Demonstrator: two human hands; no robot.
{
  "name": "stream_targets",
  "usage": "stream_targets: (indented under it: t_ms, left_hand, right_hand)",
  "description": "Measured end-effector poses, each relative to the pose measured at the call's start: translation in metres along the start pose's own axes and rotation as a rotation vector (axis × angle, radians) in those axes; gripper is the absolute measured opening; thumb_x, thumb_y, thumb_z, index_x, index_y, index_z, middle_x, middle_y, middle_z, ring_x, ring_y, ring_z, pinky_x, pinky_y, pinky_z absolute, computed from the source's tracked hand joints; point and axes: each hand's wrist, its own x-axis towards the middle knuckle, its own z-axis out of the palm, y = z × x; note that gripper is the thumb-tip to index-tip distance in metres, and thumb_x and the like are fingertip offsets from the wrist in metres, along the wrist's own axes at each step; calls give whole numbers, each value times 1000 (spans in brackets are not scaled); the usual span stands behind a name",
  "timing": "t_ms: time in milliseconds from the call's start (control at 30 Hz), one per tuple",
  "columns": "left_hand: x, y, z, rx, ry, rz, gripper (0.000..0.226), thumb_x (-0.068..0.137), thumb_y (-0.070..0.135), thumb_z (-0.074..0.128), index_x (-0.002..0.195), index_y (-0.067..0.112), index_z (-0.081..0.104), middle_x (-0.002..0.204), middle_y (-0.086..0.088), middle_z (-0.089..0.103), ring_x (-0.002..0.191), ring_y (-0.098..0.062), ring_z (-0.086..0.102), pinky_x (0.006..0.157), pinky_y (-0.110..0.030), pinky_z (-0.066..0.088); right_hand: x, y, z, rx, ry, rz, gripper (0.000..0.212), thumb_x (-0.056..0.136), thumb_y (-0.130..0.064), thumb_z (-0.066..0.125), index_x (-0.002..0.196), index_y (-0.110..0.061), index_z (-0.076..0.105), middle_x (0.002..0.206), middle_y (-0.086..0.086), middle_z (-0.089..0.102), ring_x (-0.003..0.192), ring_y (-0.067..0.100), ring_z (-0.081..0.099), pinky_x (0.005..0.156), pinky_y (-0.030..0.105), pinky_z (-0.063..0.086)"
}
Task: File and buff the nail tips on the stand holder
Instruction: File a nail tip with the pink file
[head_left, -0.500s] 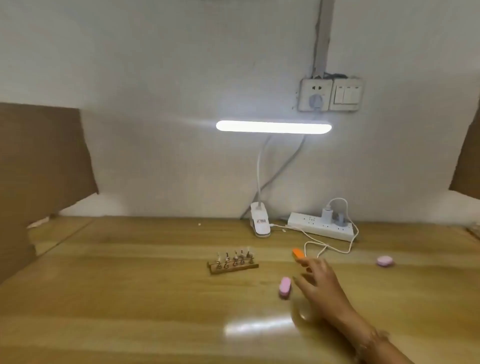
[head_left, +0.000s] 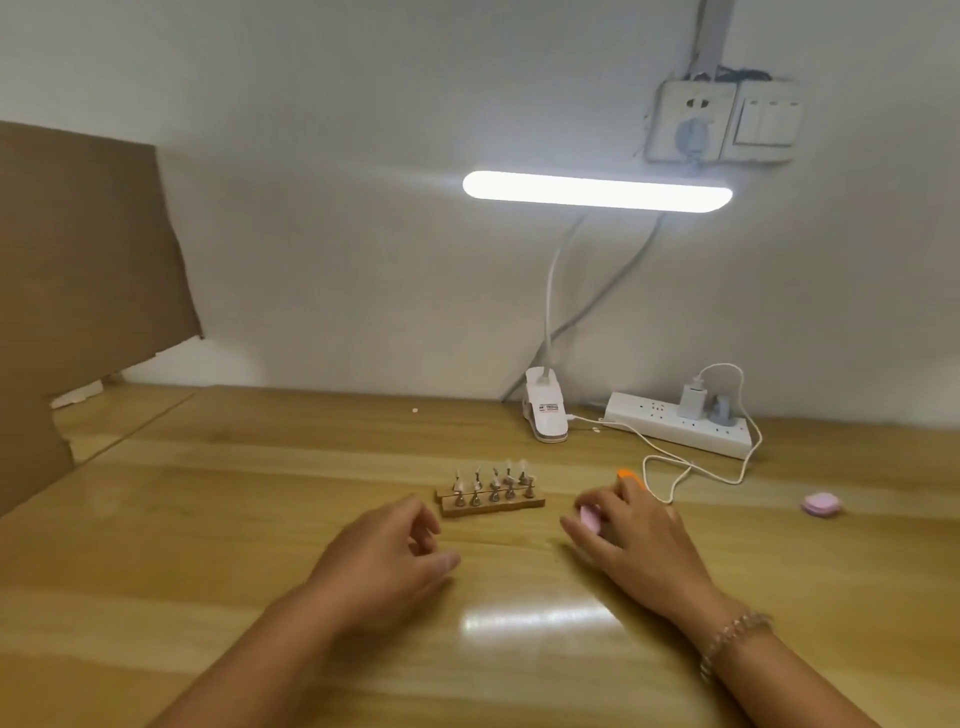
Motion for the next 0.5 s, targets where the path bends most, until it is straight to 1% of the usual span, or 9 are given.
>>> stream_targets:
  t_ms: [67,133,167,233,267,333,400,467,500]
  left_hand:
    - [20,1,17,117,39,-34,28,82,55,69,96,37,53,96,19,56,84,2,54,66,-21,42]
    - [36,6,31,104,98,4,28,79,57,68,90,37,52,92,19,55,82,4,53,64,-21,40]
    - [41,8,36,100,129,-5,29,78,57,68,86,36,50,88,18,56,80,4,52,63,-21,39]
    - [48,7,39,87,212,-29,35,77,55,70,79,31,44,83,15,56,75,2,50,59,-22,36]
    - [49,6,38,88,255,-41,39,77,55,70,77,30,41,81,13,56,72,1,49,57,-22,34]
    - [50,0,34,93,307,-77,44,75,58,71,74,29,38,77,12,55,69,-1,47,54,-23,30]
    - [50,-8,30,84,324,-118,46,73,61,73,75,29,40,77,12,55,69,-3,49,54,-24,30]
    - [51,-12,28,77,331,-115,44,72,60,74,77,31,42,81,15,55,73,-1,51,55,-23,32]
    - [52,-13,29,82,328,-101,41,73,60,74,79,33,43,85,17,55,76,1,52,56,-22,33]
  right_hand:
    - [-2,4,2,-18,3,-21,29,92,-57,52,102,-30,58,98,-11,48,95,11,54,82,30,41]
    - [0,8,-1,82,26,66,36,89,-62,50,91,-26,52,91,-10,52,82,12,55,71,30,41]
    - [1,9,-1,146,50,111,41,87,-66,46,86,-25,49,84,-8,55,75,13,55,67,31,41]
    - [4,9,-2,201,77,161,49,83,-72,38,81,-23,46,72,-6,56,68,15,55,61,33,40]
    - [4,9,-1,213,82,173,50,83,-72,36,80,-23,45,69,-6,57,66,16,55,60,33,40]
    - [6,10,0,241,100,192,40,90,-62,41,82,-23,45,67,-5,59,65,17,57,62,35,42]
    - [11,10,3,305,93,228,22,95,-45,49,87,-24,46,73,-3,61,70,17,59,67,37,44]
    - [15,10,5,330,64,252,6,95,-29,51,93,-26,46,78,-4,62,74,14,59,68,35,44]
    - [16,10,7,327,50,248,7,94,-24,51,93,-27,45,77,-5,61,74,12,59,67,34,43]
